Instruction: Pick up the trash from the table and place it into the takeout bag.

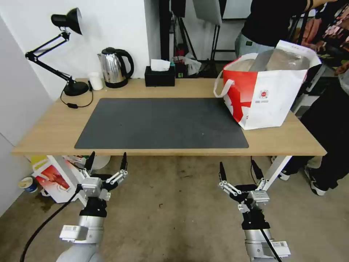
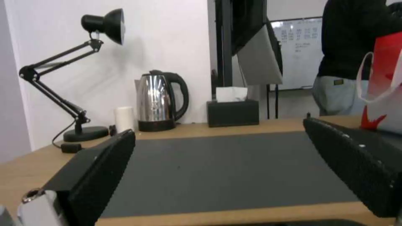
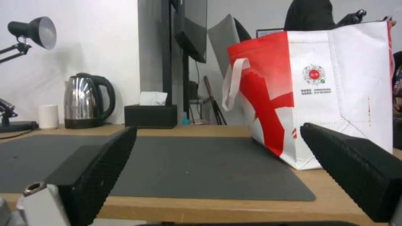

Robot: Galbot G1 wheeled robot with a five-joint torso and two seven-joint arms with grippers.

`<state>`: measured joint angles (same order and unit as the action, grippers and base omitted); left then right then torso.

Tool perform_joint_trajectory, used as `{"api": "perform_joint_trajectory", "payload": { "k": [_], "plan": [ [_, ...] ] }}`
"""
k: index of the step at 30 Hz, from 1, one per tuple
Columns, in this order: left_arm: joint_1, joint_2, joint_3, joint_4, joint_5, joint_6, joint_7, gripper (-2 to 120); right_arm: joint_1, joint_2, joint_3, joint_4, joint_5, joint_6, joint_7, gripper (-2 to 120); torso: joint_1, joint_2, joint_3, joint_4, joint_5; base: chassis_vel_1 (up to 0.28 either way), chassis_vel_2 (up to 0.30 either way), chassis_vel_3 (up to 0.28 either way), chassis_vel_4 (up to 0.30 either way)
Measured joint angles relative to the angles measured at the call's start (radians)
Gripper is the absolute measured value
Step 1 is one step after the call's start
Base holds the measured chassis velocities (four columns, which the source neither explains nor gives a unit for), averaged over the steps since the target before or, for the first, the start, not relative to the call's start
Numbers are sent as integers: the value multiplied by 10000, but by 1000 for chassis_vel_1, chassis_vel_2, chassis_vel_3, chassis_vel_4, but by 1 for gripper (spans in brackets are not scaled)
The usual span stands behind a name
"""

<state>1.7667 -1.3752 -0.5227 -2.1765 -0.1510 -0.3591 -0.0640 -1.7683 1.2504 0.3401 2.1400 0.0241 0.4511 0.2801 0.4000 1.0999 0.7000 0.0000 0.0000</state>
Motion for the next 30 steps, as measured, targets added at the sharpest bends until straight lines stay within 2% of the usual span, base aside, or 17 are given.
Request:
{"api": "perform_joint_trajectory", "payload": {
  "k": [20, 30],
  "plan": [
    [211, -190, 418, -23, 282, 334, -393, 100, 0, 0, 0, 0, 0, 0, 0, 100, 0, 0, 0, -1, 0, 0, 0, 0, 0],
    [254, -105, 651, 348, 225, 534, -526, 100, 0, 0, 0, 0, 0, 0, 0, 100, 0, 1, 0, 0, -1, 0, 0, 0, 0]
  ]
}}
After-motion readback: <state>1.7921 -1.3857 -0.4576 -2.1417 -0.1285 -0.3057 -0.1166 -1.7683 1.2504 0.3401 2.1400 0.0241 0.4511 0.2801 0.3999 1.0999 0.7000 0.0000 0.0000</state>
